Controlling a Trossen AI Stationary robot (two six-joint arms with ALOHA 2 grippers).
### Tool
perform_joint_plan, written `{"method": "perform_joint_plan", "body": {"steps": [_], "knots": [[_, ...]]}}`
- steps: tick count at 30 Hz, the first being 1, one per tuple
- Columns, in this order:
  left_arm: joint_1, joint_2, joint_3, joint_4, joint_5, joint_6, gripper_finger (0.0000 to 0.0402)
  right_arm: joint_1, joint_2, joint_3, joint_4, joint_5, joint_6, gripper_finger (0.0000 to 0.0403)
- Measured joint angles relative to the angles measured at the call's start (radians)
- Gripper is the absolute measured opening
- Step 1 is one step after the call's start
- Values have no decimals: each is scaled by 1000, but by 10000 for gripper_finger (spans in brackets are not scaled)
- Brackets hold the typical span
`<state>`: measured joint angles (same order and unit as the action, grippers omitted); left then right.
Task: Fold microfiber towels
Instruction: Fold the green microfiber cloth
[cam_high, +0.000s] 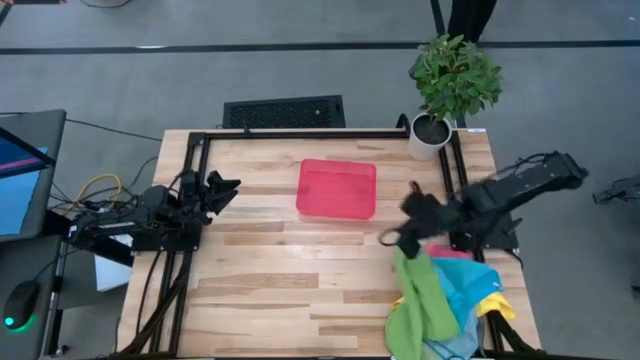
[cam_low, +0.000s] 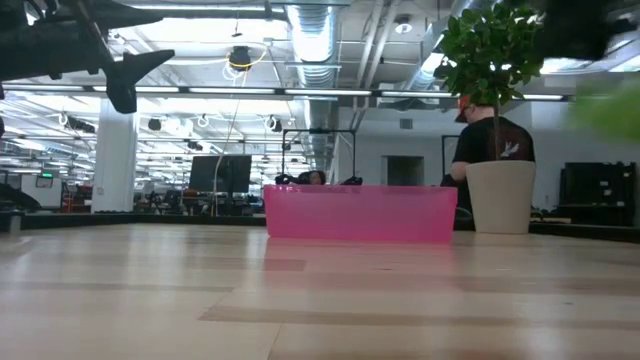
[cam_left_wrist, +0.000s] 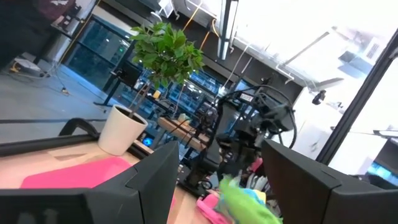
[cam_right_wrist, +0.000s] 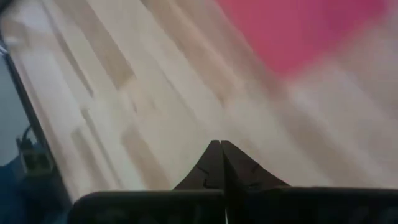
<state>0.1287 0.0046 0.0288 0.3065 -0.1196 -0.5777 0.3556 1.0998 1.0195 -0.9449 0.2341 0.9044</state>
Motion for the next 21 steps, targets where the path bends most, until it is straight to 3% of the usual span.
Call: {"method": "perform_joint_plan", "body": {"steps": [4,7,13,18,21], "knots": [[-1,0,0,0,11,-14,224,-151,108,37,183,-58,-286,11],[-9,0,0,0,11,-21,224,-218,181,81,220,-83,-379,17],[-37,6,0,-2,17,-22,224,-234,216,135,-109,-98,-300,60],[-46,49,0,-2,6,-18,224,-214,216,121,-127,-100,-282,101],[-54,98,0,-1,3,-19,224,-176,217,93,-262,-132,-202,120]]}}
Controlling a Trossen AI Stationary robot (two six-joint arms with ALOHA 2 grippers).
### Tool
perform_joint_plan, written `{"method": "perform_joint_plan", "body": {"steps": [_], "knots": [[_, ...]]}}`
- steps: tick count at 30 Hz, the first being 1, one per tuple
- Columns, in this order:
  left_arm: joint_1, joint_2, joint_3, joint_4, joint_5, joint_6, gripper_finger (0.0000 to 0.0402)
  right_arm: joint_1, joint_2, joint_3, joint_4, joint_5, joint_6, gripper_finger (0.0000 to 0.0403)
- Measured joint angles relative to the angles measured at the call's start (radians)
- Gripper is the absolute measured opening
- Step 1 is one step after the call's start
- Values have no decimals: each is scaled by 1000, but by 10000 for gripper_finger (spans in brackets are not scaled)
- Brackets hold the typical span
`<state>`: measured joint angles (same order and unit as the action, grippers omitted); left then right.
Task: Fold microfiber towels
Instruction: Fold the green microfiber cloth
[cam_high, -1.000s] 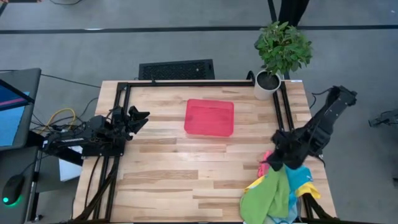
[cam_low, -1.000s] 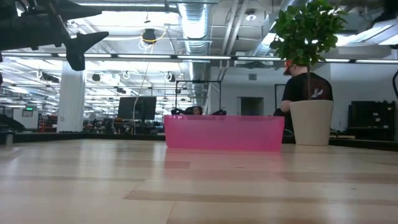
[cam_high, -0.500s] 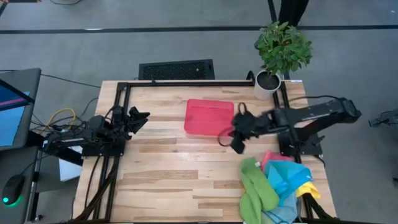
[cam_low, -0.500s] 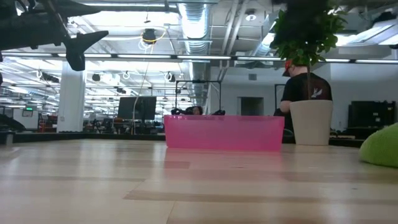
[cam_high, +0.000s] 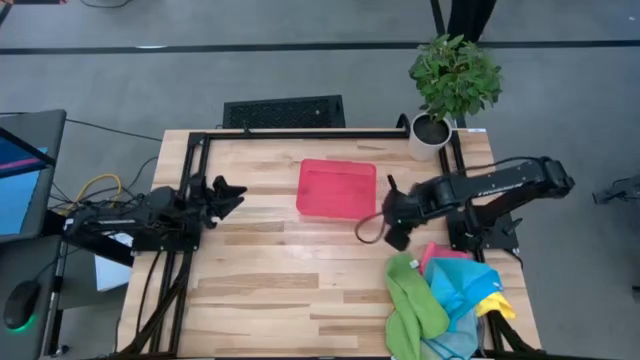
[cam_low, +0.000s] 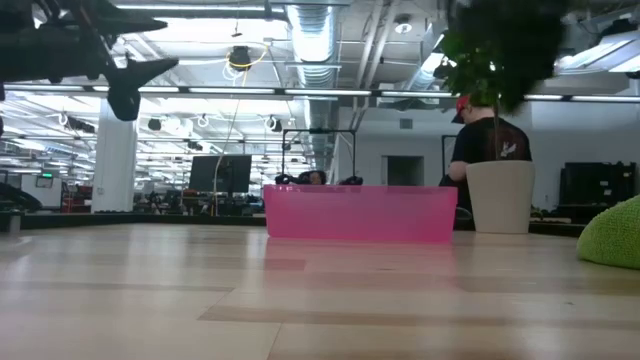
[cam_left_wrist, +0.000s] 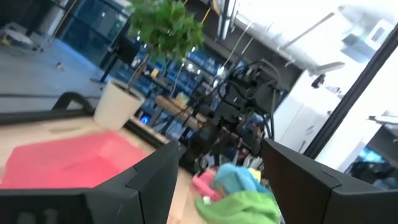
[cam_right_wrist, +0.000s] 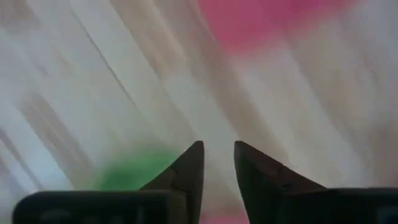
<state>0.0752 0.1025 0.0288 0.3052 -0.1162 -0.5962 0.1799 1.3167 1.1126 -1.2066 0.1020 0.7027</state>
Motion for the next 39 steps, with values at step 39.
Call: {"method": "perform_joint_plan", "body": {"steps": [39], "knots": [[-6,195,0,155,26,72,224,162,-42,-545,443,-182,520,222]]}}
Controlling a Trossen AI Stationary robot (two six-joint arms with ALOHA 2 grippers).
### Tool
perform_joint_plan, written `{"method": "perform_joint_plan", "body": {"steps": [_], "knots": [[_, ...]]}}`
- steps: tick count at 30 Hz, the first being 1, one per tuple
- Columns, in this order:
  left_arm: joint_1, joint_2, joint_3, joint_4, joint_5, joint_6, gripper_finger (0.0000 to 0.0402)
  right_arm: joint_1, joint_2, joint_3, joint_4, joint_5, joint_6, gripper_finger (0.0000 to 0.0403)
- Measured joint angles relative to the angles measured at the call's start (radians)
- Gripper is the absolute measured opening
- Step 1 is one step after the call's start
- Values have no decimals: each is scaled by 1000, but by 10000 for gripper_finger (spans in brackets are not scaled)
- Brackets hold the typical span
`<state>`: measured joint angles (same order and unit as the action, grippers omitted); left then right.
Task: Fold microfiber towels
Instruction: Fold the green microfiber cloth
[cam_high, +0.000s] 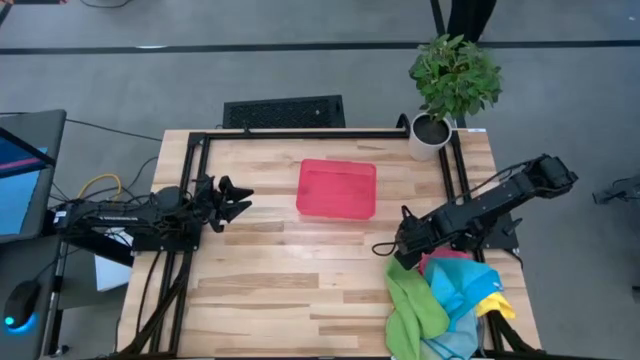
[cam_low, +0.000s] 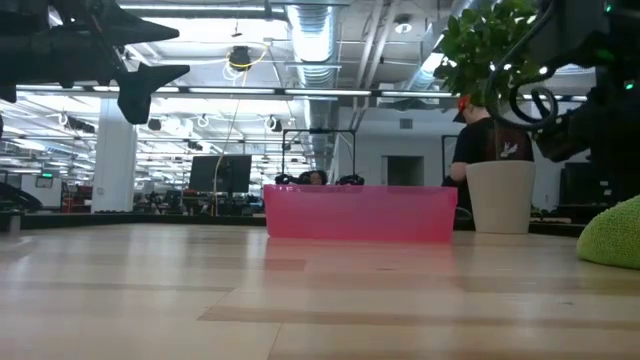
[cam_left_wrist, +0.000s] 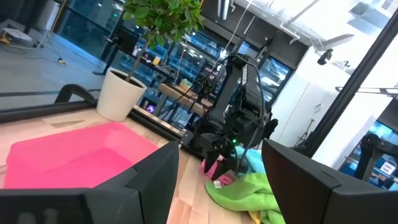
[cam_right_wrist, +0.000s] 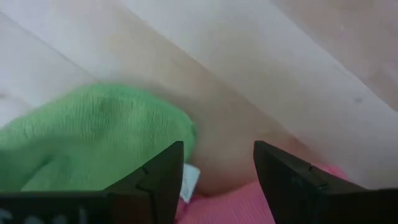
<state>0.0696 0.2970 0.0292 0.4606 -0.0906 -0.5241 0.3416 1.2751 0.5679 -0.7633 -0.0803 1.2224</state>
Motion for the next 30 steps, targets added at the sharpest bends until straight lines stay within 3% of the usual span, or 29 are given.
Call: {"method": "perform_joint_plan", "body": {"steps": [11,14,20,30], "knots": [[0,0,0,0,-2,5,224,-2,45,-50,102,0,-41,210],[0,0,0,0,-1,5,224,-2,64,-36,81,5,-54,164],[0,0,0,0,0,5,224,-6,73,-5,47,24,-96,20],[0,0,0,0,-2,-36,224,-66,74,150,93,118,-233,11]]}}
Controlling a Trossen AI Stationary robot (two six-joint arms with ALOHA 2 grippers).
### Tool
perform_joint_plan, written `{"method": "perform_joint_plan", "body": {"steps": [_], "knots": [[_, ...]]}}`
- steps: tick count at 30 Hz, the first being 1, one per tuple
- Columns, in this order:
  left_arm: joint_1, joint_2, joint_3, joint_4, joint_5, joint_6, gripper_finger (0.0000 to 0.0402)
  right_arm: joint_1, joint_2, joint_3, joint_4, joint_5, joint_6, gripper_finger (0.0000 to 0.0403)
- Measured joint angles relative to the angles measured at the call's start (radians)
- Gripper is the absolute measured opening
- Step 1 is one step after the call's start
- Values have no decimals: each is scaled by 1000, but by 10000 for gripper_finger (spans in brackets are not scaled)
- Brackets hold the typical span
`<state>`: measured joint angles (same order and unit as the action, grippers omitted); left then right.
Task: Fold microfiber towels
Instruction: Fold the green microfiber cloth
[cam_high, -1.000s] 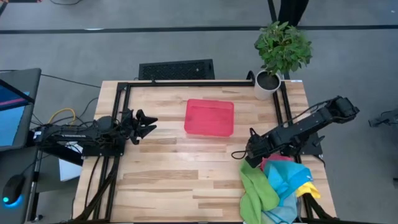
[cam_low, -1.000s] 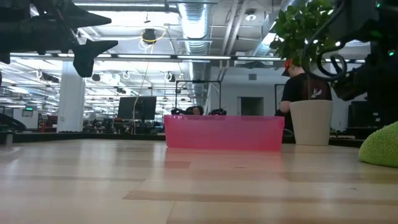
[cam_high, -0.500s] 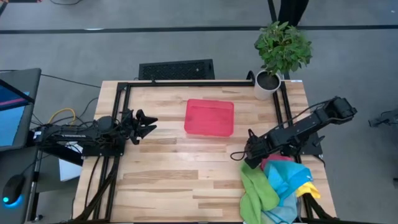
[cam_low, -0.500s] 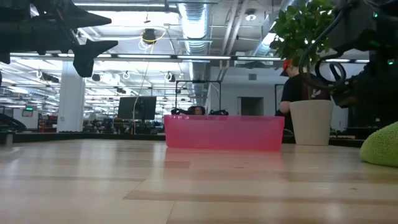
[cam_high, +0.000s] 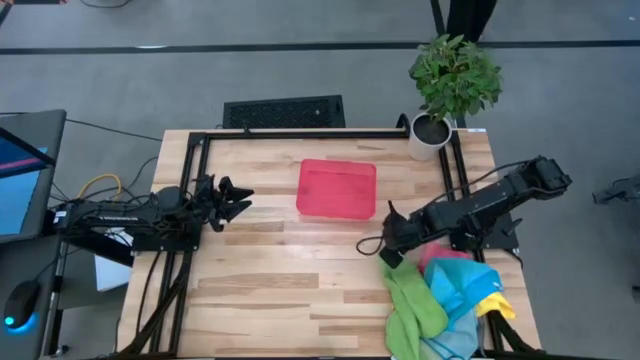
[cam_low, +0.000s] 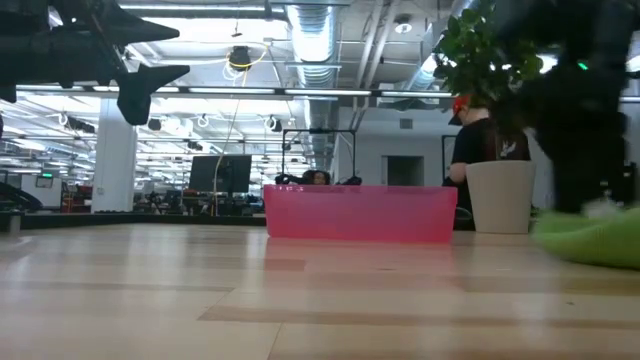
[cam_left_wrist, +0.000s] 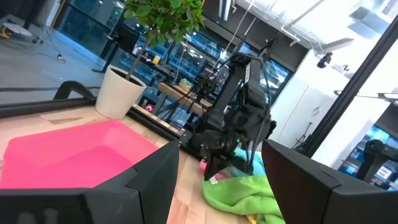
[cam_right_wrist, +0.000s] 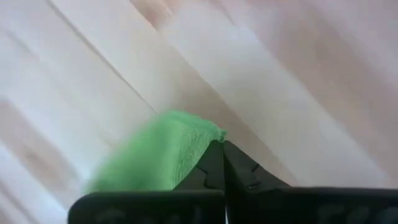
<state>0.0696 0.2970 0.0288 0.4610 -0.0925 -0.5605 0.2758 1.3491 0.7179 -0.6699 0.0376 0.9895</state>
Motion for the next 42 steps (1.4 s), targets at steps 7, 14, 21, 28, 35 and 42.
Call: {"method": "perform_joint_plan", "body": {"steps": [7,14,21,28,35,42], "knots": [[0,52,0,3,-10,-32,224,-92,-1,129,72,71,-195,6],[-8,210,32,60,-24,-43,224,-165,47,175,212,72,-353,9],[-31,422,165,62,-25,83,224,-187,209,308,295,66,-511,13],[-32,605,260,82,38,204,224,-171,318,508,311,56,-690,13],[-33,740,331,149,175,276,224,-173,375,633,323,46,-796,13],[-37,830,389,196,238,335,224,-174,370,660,365,43,-838,15]]}}
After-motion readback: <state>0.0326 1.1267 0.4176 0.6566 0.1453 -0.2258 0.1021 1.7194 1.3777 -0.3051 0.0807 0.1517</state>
